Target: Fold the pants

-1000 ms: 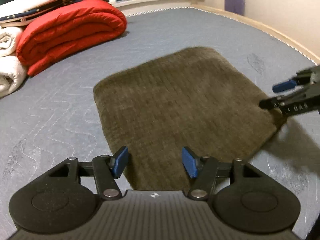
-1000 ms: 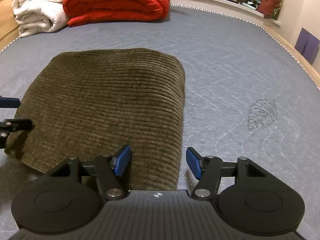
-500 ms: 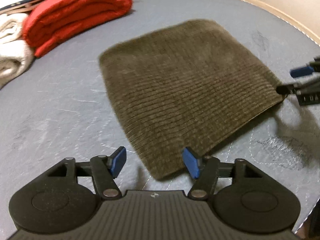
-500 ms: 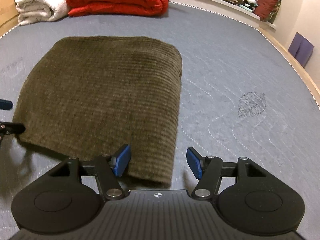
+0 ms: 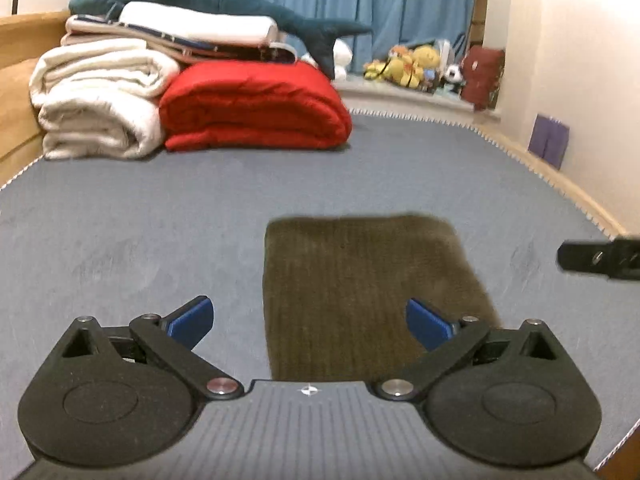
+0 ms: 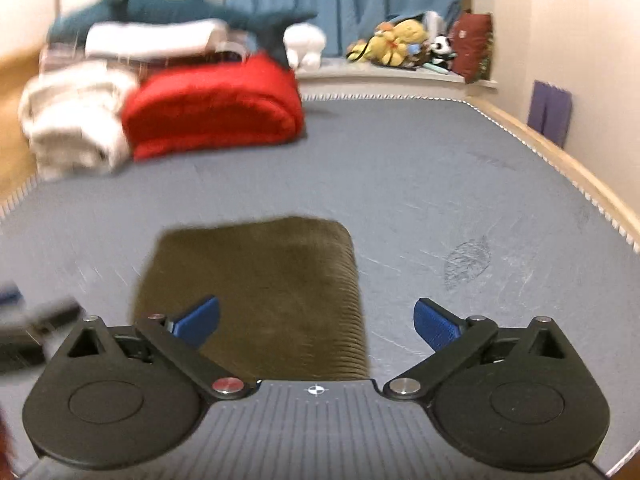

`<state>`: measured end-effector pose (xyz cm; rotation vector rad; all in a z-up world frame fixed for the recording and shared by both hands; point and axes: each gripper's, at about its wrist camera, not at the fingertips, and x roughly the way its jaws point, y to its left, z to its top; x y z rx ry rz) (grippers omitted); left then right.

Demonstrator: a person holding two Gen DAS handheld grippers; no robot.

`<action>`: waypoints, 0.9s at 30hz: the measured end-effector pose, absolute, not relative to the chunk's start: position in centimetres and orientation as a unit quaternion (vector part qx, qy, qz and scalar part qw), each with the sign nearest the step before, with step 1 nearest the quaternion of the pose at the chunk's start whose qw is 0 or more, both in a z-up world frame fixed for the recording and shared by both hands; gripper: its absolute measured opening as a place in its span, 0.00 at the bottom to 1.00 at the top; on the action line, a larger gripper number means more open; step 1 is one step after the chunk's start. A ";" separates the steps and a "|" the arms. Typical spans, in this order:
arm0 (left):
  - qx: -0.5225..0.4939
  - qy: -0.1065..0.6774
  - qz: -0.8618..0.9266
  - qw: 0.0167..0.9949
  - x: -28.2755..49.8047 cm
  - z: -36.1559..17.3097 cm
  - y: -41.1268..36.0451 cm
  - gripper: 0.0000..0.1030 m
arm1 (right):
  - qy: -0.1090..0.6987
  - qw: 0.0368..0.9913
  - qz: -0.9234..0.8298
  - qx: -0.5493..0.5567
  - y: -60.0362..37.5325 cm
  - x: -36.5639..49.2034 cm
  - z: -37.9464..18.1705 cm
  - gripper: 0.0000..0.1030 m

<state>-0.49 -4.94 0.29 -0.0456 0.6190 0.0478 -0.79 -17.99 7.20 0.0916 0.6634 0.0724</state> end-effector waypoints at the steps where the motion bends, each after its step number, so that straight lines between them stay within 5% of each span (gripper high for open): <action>1: -0.018 0.311 0.030 0.950 -0.6 -0.5 -5.2 1.00 | 0.324 0.944 0.039 0.044 -17.9 -1.2 7.0 0.99; 5: -0.030 0.387 0.044 0.921 0.1 -3.3 -6.1 1.00 | 0.322 0.946 0.036 -0.008 -17.3 -2.5 3.9 0.99; 8: -0.017 0.384 0.042 0.922 0.8 -3.6 -6.3 1.00 | 0.381 0.925 -0.012 -0.007 -17.3 -1.2 2.0 0.99; 27: -0.032 0.399 0.042 0.915 1.6 -4.2 -5.9 1.00 | 0.383 0.923 0.036 -0.015 -15.7 -0.6 2.1 0.99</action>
